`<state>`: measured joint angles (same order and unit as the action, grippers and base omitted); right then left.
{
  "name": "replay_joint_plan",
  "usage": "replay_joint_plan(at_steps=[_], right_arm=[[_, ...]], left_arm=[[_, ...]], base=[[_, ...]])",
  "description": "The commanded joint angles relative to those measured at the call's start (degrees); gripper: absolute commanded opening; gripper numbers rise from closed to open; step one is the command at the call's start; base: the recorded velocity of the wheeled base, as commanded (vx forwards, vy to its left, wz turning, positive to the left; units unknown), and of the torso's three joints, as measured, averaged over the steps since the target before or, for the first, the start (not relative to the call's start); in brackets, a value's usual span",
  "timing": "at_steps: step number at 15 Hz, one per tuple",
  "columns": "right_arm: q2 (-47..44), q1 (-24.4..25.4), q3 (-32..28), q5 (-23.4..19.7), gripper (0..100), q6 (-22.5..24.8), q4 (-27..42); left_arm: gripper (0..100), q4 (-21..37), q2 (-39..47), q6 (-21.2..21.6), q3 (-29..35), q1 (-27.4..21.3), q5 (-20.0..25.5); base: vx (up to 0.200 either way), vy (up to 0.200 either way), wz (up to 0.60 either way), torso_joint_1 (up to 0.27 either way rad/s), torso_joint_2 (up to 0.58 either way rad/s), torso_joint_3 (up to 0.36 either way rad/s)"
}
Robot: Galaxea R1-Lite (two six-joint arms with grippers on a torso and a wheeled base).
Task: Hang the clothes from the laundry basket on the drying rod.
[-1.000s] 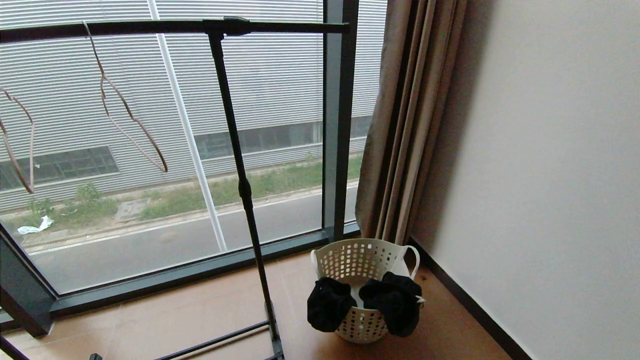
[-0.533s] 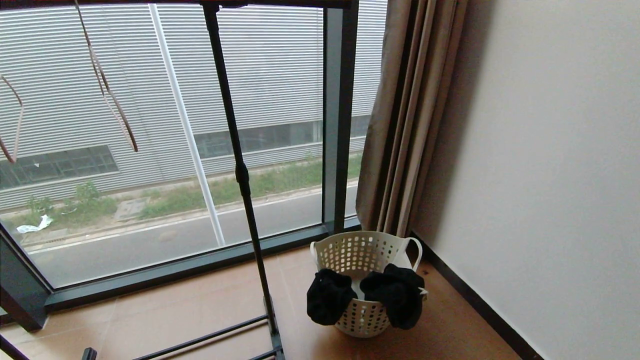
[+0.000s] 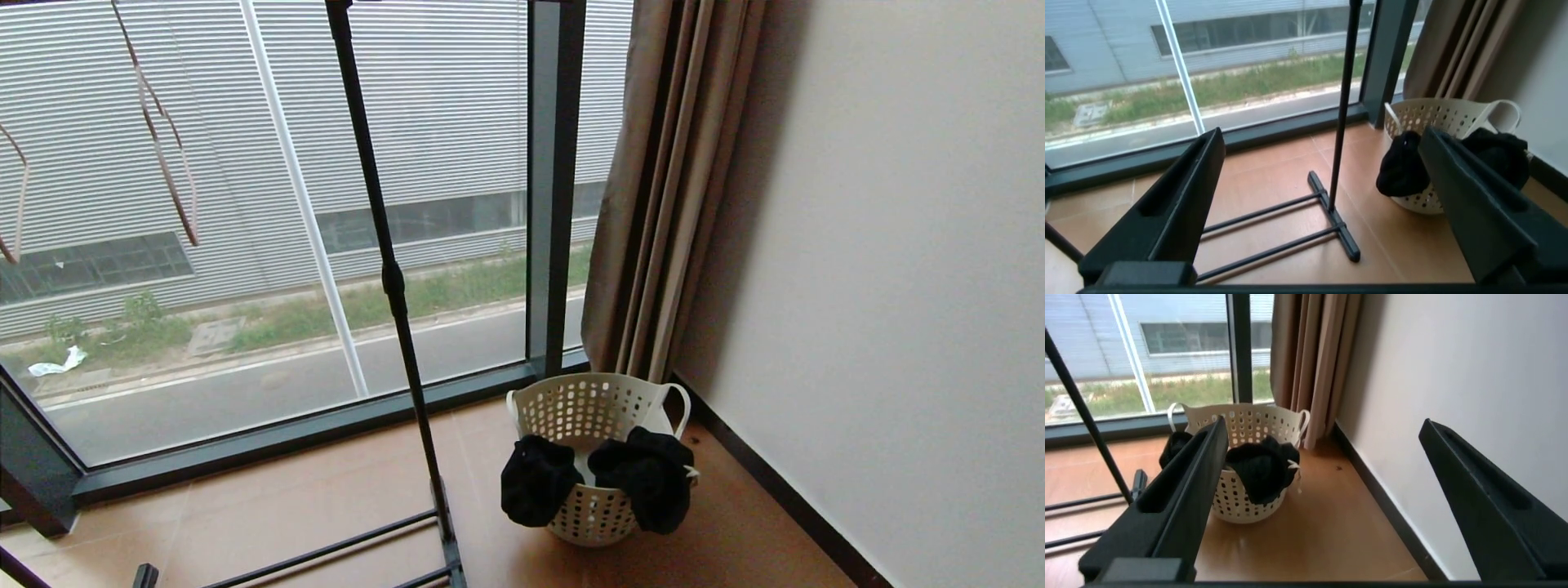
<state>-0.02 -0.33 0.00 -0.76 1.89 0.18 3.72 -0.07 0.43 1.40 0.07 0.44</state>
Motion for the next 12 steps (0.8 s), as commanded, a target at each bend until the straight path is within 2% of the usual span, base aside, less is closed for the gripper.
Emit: replay_joint_plan(at_steps=[1,12], right_arm=[[0.02,-0.02,0.0,-0.04,100,0.04,-0.01],[0.02,-0.02,0.0,0.05,100,-0.31,-0.01]], left_arm=[[100,0.06,0.07,0.01,0.0,0.01,0.0],[100,0.06,0.07,0.28,0.0,0.01,0.09]], base=[[0.0,0.0,0.0,0.002,0.0,-0.159],[0.0,0.0,0.0,0.004,0.01,-0.192]])
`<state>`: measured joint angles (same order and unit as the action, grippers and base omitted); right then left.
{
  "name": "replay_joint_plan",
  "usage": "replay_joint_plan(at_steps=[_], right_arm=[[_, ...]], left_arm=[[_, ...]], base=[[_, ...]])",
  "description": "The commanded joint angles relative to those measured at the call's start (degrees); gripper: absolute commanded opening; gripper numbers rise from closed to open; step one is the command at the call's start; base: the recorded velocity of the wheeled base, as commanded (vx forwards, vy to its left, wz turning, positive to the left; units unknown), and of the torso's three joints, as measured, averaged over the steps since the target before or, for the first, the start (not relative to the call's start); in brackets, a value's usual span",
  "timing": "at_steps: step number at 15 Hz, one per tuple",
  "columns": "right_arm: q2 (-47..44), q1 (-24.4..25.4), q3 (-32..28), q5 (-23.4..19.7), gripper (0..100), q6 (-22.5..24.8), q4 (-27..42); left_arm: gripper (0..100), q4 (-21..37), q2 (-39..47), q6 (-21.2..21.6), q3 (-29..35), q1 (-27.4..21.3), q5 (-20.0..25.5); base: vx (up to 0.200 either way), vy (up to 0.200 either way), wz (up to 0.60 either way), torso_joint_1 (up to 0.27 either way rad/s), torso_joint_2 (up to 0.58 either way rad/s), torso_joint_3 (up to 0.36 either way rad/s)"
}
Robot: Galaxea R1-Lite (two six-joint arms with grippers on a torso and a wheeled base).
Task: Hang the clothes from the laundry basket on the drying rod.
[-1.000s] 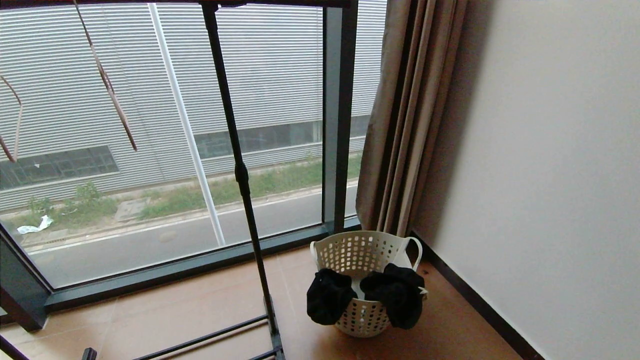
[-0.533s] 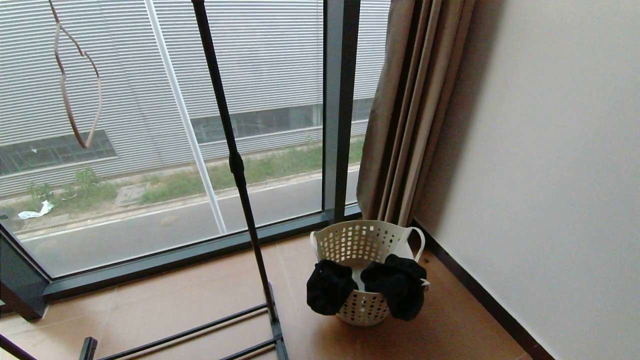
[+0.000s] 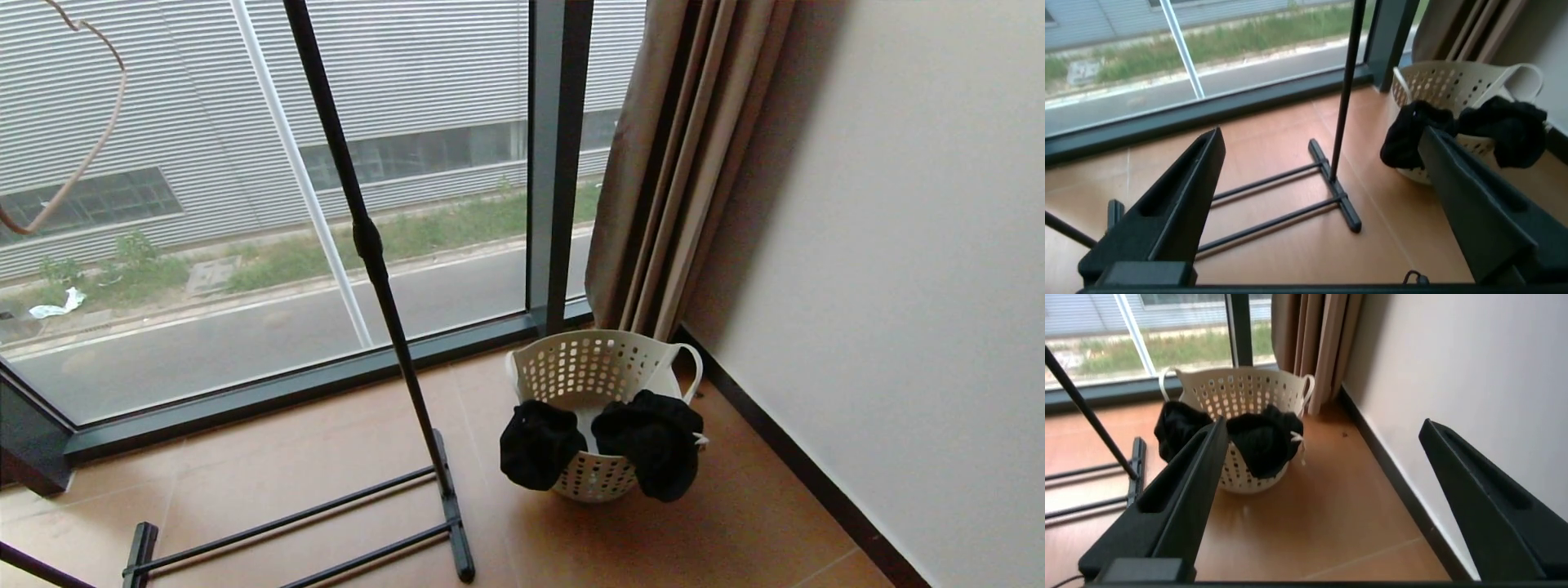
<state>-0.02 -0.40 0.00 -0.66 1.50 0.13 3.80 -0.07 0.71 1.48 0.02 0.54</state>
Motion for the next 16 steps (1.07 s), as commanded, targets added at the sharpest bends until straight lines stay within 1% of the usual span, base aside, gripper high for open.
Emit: replay_joint_plan(at_steps=[1,6,9,16], right_arm=[[0.02,0.05,0.0,-0.04,100,0.17,0.04],[0.02,0.05,0.0,-0.04,100,0.08,0.04],[0.02,0.05,0.0,0.31,100,0.17,0.22],[0.02,0.05,-0.09,0.13,100,0.17,0.48]], left_arm=[[100,-0.02,0.07,0.0,-0.07,-0.02,-0.01],[100,0.06,0.07,0.7,-0.07,-0.02,0.08],[100,0.06,0.07,0.87,0.02,0.06,2.19],[100,0.06,0.07,0.87,0.02,-0.02,2.19]], base=[[0.0,0.0,0.0,-0.002,0.0,-0.193],[0.0,0.0,0.0,0.002,0.0,-0.198],[0.0,0.0,0.0,0.004,0.0,-0.204],[0.0,0.0,0.0,0.002,0.0,-0.194]])
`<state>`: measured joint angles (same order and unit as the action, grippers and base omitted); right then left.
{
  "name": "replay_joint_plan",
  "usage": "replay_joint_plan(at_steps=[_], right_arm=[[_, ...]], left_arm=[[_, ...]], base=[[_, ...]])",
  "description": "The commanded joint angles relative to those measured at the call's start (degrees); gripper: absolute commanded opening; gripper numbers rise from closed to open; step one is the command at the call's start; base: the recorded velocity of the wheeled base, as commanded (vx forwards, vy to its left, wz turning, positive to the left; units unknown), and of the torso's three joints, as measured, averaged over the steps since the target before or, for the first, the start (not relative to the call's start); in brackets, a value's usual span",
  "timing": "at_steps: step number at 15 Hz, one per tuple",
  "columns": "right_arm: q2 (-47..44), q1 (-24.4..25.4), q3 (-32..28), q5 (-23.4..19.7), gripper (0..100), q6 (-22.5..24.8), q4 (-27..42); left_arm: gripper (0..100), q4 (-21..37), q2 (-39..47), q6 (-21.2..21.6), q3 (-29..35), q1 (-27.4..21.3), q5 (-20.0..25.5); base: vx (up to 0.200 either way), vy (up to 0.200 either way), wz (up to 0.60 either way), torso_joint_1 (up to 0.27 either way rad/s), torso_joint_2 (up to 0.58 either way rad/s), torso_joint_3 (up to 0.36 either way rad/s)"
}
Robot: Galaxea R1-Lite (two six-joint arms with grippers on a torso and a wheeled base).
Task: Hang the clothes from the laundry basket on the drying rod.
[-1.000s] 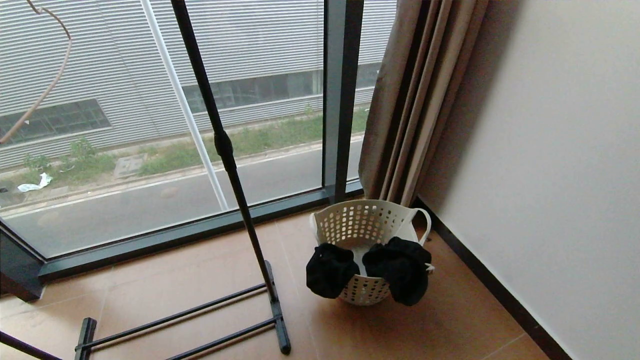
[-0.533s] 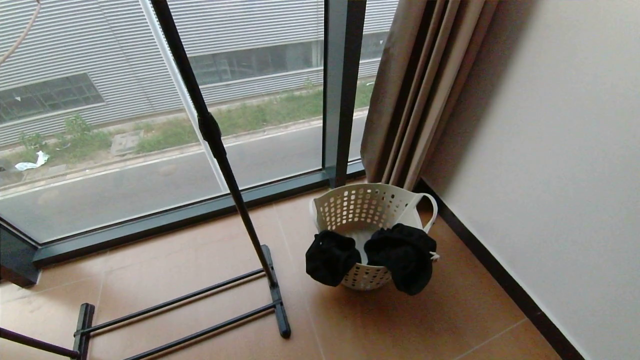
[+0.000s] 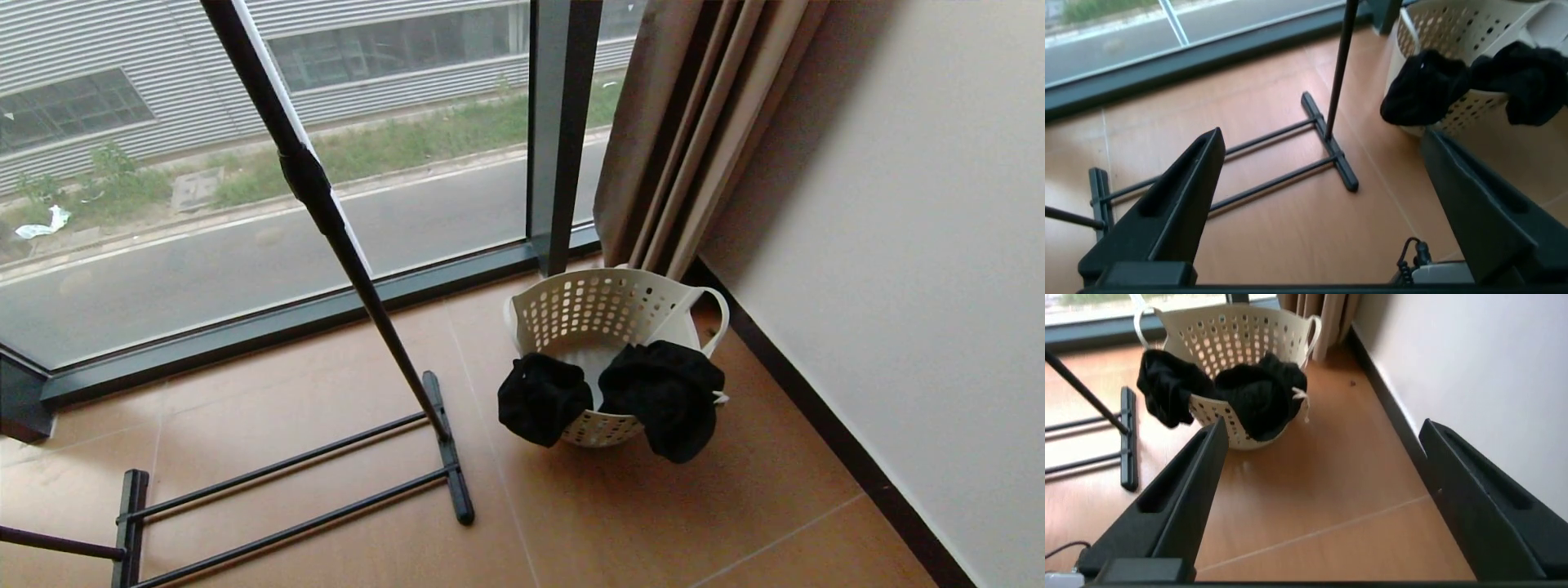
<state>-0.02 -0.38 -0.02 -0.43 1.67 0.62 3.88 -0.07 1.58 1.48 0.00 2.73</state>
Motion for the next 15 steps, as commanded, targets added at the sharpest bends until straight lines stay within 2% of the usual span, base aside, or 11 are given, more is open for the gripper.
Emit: replay_joint_plan(at_steps=[1,4,6,7,8,9,11,13,15], right_arm=[[0.02,0.03,-0.06,-0.19,100,0.0,0.08],[-4.02,0.03,-0.06,-0.01,100,0.7,0.08],[-16.24,0.2,-0.85,-0.28,100,6.15,-1.32],[-16.24,0.2,-0.85,-0.28,100,6.15,-1.32],[-24.58,2.31,-2.7,-1.07,100,10.72,-5.1],[-34.6,4.6,-5.51,-1.16,100,13.27,-7.3],[-47.0,7.06,-10.35,-1.42,100,15.73,-11.08],[-57.46,9.78,-15.8,-1.16,100,20.3,-13.81],[-66.86,10.05,-21.51,-1.16,100,29.27,-13.81]], left_arm=[[100,-0.01,0.07,0.0,0.02,0.0,-0.01],[100,-0.1,0.07,0.35,-0.07,0.09,-0.01],[100,-0.1,0.07,0.35,-0.07,0.09,-0.01],[100,-0.1,0.07,0.35,-0.07,0.09,-0.01],[100,-0.1,0.07,0.26,-0.07,0.09,-0.09],[100,-0.1,0.07,0.26,-0.07,0.09,-0.09],[100,-0.1,0.07,0.35,-0.07,0.09,-0.01],[100,-0.1,0.07,0.44,-0.07,0.09,-0.01],[100,-0.1,0.07,0.44,-0.07,0.09,-0.01]], base=[[0.0,0.0,0.0,0.002,0.0,-0.193],[0.0,0.0,0.0,0.002,0.0,-0.16],[0.0,0.0,0.0,0.004,0.0,-0.03],[0.0,0.0,0.0,0.0,0.0,0.0],[0.0,0.0,0.0,0.0,0.0,0.0],[0.0,0.0,0.0,0.0,0.0,0.0],[0.0,0.0,0.0,0.0,0.0,0.0],[0.0,0.0,0.0,0.0,0.0,0.0],[0.0,0.0,0.0,0.0,0.0,0.0]])
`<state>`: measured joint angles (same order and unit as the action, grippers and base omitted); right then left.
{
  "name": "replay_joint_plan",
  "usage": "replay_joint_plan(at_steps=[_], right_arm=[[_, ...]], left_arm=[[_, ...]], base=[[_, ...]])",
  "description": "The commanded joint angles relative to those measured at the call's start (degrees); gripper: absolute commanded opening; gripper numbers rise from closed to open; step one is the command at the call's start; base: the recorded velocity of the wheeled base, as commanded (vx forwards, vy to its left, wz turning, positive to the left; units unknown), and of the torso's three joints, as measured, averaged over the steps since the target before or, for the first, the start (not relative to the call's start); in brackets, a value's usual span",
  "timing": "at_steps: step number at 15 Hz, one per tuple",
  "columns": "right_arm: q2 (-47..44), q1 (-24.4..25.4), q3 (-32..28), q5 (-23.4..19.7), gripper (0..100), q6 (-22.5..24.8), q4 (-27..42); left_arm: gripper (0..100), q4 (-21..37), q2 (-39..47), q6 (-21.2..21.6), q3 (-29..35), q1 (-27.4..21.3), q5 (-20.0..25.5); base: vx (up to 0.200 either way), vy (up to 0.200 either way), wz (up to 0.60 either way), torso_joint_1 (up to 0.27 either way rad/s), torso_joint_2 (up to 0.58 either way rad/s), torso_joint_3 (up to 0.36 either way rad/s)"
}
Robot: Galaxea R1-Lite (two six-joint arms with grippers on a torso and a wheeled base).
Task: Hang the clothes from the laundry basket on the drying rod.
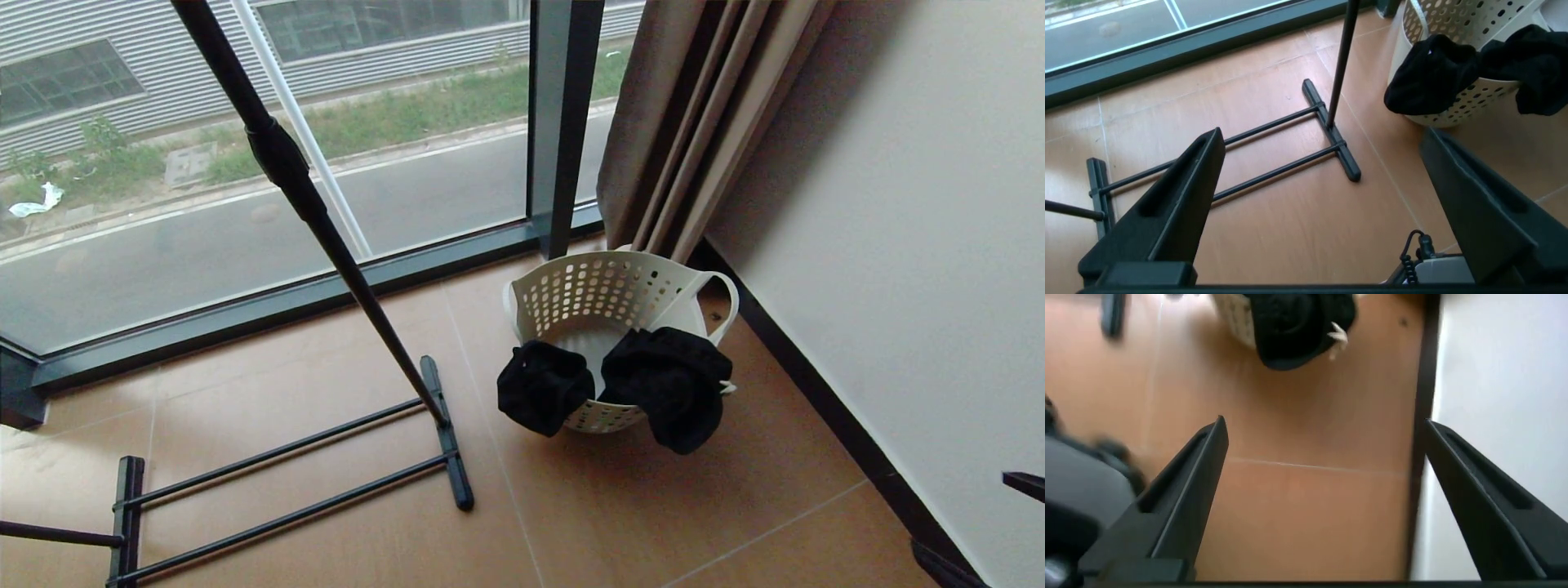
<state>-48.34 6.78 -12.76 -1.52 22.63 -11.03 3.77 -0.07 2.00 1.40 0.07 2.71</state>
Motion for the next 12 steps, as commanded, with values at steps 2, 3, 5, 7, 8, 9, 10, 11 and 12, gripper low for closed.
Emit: replay_joint_plan(at_steps=[2,3,5,7,8,9,10,11,12], right_arm=[[-28.74,5.53,-15.27,0.21,100,19.47,-2.33],[-32.61,8.25,-18.26,0.47,100,22.64,-2.5],[-38.41,12.29,-23.45,2.75,100,26.07,-2.41],[-46.76,13.61,-30.57,7.15,100,34.33,-2.33],[-50.28,13.88,-33.55,7.32,100,37.23,-2.33],[-53.09,14.76,-35.75,7.5,100,38.99,-2.33],[-55.2,15.55,-37.69,8.29,100,39.95,-2.33],[-56.87,16.16,-39.0,9.17,100,40.74,-2.33],[-59.86,16.86,-42.34,11.46,100,43.29,-2.24]], left_arm=[[100,0.01,0.07,0.02,0.0,0.01,0.02],[100,0.01,0.07,0.02,0.0,0.01,0.02],[100,0.01,0.07,0.11,0.0,0.01,0.02],[100,0.01,0.07,0.37,0.0,0.01,0.02],[100,0.01,0.07,0.37,0.0,0.01,-0.07],[100,0.01,0.07,0.37,0.0,0.01,0.02],[100,0.01,0.07,0.29,0.0,0.01,-0.07],[100,0.01,0.07,0.29,0.0,0.01,-0.07],[100,-0.08,0.07,0.2,0.0,0.01,-0.07]], base=[[0.0,0.0,0.0,0.0,0.0,0.0],[0.0,0.0,0.0,0.0,0.0,0.0],[0.0,0.0,0.0,0.0,0.0,0.0],[0.0,0.0,0.0,0.0,0.0,0.0],[0.0,0.0,0.0,0.0,0.0,0.0],[0.0,0.0,0.0,0.0,0.0,0.0],[0.0,0.0,0.0,0.0,0.0,0.0],[0.0,0.0,0.0,0.0,0.0,0.0],[0.0,0.0,0.0,0.0,0.0,0.0]])
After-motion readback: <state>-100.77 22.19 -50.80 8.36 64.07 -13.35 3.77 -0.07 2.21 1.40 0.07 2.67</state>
